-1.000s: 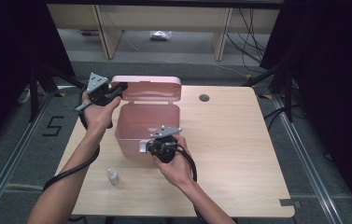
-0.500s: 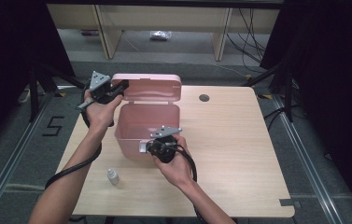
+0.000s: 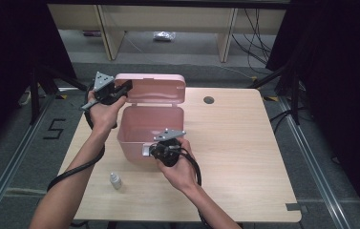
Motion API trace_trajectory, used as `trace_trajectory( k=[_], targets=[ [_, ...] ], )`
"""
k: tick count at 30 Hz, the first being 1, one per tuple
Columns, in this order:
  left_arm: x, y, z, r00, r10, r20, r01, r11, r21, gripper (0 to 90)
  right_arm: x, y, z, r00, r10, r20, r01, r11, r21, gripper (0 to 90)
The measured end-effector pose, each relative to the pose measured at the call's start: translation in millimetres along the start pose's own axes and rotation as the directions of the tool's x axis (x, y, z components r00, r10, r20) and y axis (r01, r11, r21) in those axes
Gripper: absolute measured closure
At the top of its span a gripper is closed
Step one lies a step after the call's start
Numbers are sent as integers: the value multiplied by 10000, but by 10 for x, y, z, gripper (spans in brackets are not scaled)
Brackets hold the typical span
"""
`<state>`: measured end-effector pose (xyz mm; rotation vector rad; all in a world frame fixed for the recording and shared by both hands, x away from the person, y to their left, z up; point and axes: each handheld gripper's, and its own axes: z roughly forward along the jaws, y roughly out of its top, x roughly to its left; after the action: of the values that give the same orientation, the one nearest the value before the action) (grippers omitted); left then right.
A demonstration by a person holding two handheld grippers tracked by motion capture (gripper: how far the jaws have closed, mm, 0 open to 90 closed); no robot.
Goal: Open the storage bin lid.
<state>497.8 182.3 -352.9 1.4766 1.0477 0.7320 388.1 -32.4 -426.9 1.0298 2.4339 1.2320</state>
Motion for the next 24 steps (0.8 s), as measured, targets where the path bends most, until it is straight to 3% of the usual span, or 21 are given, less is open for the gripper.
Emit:
trace_trajectory(
  k=[24],
  targets=[
    [9,-18,139,9997,-31,-238,38,9995,312,895,0,0,1,10000,-58,48,58,10000,-36,900]
  ],
)
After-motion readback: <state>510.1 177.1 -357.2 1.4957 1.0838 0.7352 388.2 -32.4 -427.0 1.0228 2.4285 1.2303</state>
